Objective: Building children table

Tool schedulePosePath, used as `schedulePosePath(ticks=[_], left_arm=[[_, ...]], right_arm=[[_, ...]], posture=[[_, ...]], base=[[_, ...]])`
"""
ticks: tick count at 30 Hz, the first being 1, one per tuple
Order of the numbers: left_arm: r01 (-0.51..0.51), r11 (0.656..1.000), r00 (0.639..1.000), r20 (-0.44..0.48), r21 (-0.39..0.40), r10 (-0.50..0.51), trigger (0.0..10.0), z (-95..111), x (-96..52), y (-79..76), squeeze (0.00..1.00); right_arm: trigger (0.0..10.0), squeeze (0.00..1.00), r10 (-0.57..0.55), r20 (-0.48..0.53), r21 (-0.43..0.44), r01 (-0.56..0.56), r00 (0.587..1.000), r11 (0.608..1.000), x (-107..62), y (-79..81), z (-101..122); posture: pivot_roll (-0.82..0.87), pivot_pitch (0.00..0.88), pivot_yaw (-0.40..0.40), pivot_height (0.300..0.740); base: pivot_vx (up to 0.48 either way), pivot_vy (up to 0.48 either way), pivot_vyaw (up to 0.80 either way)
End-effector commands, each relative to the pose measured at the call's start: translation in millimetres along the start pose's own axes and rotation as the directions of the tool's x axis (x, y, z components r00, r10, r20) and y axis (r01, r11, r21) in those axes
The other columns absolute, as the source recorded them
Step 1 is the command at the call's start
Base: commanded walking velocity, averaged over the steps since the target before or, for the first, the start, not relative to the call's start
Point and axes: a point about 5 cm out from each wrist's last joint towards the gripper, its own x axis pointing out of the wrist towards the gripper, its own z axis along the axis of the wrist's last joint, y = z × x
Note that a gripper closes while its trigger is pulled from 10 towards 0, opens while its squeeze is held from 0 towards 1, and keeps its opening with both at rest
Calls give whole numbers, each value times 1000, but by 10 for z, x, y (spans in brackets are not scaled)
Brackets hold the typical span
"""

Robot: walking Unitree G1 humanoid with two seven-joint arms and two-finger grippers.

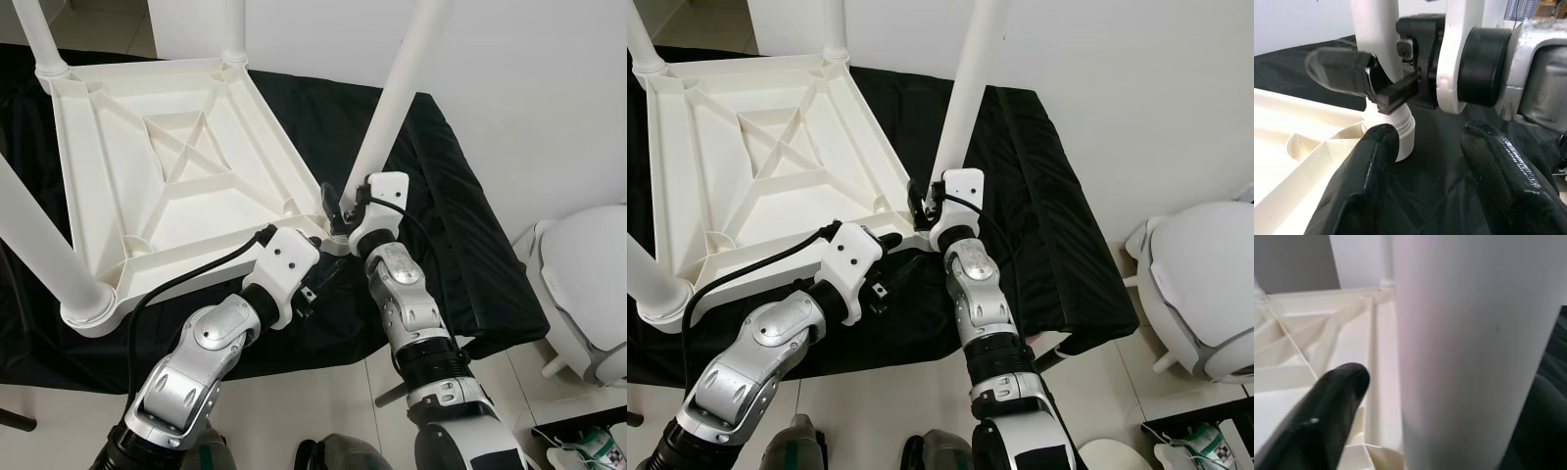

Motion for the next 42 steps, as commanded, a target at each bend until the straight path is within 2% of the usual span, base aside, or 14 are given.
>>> schedulePosePath(ticks=[1,3,4,8,10,12,17,21,26,34,36,37,38,42], left_arm=[[9,1000,1000,3,10,-9,10000,7,8,-28,0],[9,1000,1000,3,10,-9,10000,7,8,-28,0],[9,1000,1000,4,11,-9,10000,9,11,-24,0],[9,1000,1000,5,11,-9,10000,13,13,-17,0],[10,1000,1000,5,11,-10,10000,15,13,-13,0],[10,1000,1000,5,11,-10,10000,15,13,-13,0],[12,1000,1000,6,14,-12,10000,22,20,0,0],[10,1000,1000,7,15,-10,10000,29,19,6,0],[5,1000,1000,6,15,-5,10000,33,7,11,0],[-5,1000,1000,6,17,5,10000,38,4,24,0],[-6,1000,1000,6,17,6,10000,39,4,24,0],[-8,1000,1000,7,16,8,10000,40,3,24,0],[-13,1000,1000,8,15,13,10000,43,2,26,0],[-25,1000,1000,9,11,25,10000,47,-4,31,0]], right_arm=[[10000,1000,45,-5,13,-45,999,999,-62,-185,22],[10000,1000,45,-5,13,-45,999,999,-62,-185,22],[10000,0,97,-12,18,-97,995,995,-84,-228,27],[10000,0,215,-39,17,-215,976,977,-132,-344,15],[10000,0,351,-77,-8,-353,933,936,-174,-437,-15],[10000,0,351,-77,-8,-353,933,936,-174,-437,-15],[10000,0,493,-180,-18,-504,851,864,-185,-560,-112],[10000,0,526,-230,-36,-547,819,836,-142,-622,-130],[10000,0,518,-255,-57,-547,817,835,-34,-656,-116],[10000,0,516,-297,-62,-556,803,829,77,-562,-154],[9490,0,517,-305,-61,-559,799,827,88,-542,-171],[3373,0,528,-313,-47,-568,789,822,86,-508,-203],[0,0,542,-318,-35,-581,778,813,78,-474,-237],[0,0,563,-323,-15,-600,760,800,56,-425,-290]], posture=[[52,0,-148,740],[52,0,-148,740],[52,0,-148,740],[49,0,-143,740],[47,0,-138,740],[47,0,-138,740],[47,0,-130,740],[51,0,-130,740],[58,0,-130,740],[66,0,-137,740],[69,0,-141,740],[69,0,-141,740],[74,0,-145,740],[79,0,-147,740]], base=[[0,0,0],[0,0,0],[0,0,0],[0,0,0],[0,0,0],[0,0,0],[0,0,0],[0,0,0],[0,0,0],[0,0,0],[0,0,0],[0,0,0],[0,0,0],[0,0,0]])
